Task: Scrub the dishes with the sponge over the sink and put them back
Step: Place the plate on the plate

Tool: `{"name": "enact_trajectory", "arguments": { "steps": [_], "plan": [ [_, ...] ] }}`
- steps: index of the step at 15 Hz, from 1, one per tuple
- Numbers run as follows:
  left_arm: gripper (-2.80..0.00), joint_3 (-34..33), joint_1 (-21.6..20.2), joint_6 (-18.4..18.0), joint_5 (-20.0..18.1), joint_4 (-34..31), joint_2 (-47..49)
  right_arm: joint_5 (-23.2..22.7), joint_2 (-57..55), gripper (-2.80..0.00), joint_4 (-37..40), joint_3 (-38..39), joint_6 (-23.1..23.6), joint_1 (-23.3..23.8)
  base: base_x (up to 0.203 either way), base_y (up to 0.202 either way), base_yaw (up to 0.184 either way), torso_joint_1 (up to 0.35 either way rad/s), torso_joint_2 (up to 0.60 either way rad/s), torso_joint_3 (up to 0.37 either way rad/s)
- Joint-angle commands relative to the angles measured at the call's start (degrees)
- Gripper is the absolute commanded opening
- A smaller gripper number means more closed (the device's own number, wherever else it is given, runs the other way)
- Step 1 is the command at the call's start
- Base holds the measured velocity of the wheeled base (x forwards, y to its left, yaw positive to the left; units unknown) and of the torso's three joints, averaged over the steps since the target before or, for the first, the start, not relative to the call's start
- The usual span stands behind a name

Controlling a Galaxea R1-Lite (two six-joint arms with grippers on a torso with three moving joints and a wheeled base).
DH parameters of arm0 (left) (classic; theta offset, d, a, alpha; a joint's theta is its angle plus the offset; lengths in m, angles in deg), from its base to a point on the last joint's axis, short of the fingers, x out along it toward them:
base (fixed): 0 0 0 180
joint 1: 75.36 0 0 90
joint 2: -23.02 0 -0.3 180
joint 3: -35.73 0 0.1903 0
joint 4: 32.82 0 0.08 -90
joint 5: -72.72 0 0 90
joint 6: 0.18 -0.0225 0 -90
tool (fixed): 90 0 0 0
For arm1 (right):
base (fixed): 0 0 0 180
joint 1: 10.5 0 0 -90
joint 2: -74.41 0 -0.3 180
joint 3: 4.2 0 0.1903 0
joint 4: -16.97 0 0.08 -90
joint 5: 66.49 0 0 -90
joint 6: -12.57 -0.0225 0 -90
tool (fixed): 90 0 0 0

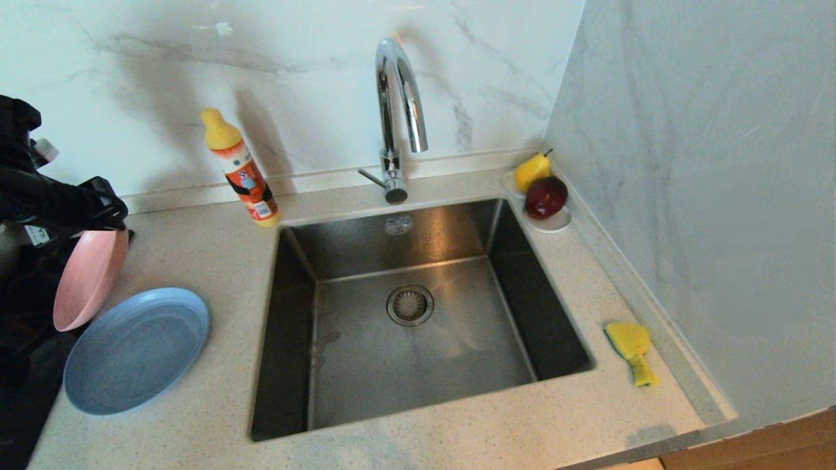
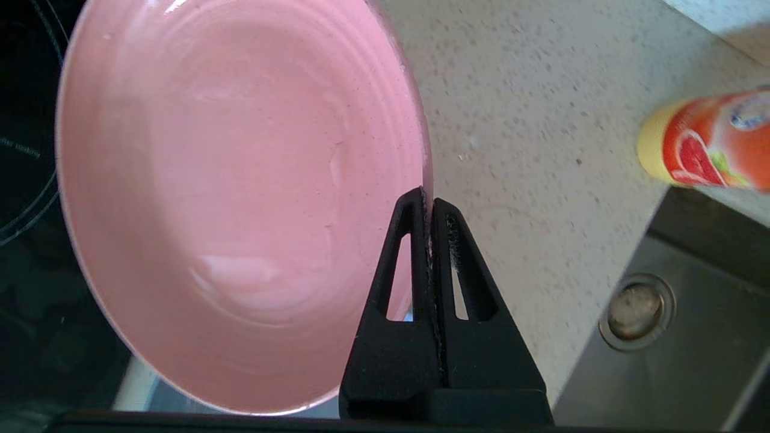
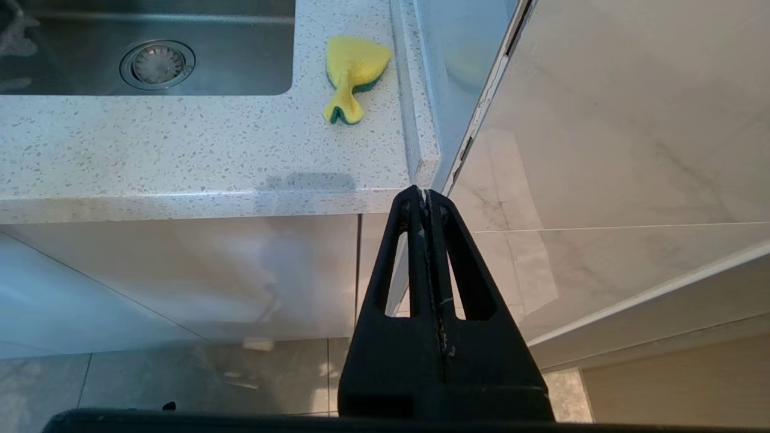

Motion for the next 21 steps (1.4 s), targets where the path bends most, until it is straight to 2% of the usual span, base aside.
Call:
{"name": "enact_trajectory", "arguments": {
  "steps": [1, 4, 15, 21],
  "plan": [
    [-2.8, -0.4, 0.5, 0.1, -0.1, -0.4, -1.7, 0.0, 0.1, -2.8, 0.0, 0.0, 0.0, 0.0, 0.0, 0.0, 0.0, 0.0, 0.0, 0.0],
    [-2.8, -0.8, 2.5, -0.1, 0.0, -2.6, -3.9, 0.0, 0.1, -2.8, 0.0, 0.0, 0.0, 0.0, 0.0, 0.0, 0.0, 0.0, 0.0, 0.0],
    [-2.8, -3.0, 6.2, -0.2, 0.2, -2.9, -7.2, 0.0, 0.1, -2.8, 0.0, 0.0, 0.0, 0.0, 0.0, 0.0, 0.0, 0.0, 0.0, 0.0],
    [-2.8, -7.3, 7.9, -1.2, 0.6, -3.7, -8.4, 0.0, 0.1, -2.8, 0.0, 0.0, 0.0, 0.0, 0.0, 0.0, 0.0, 0.0, 0.0, 0.0]
  ]
}}
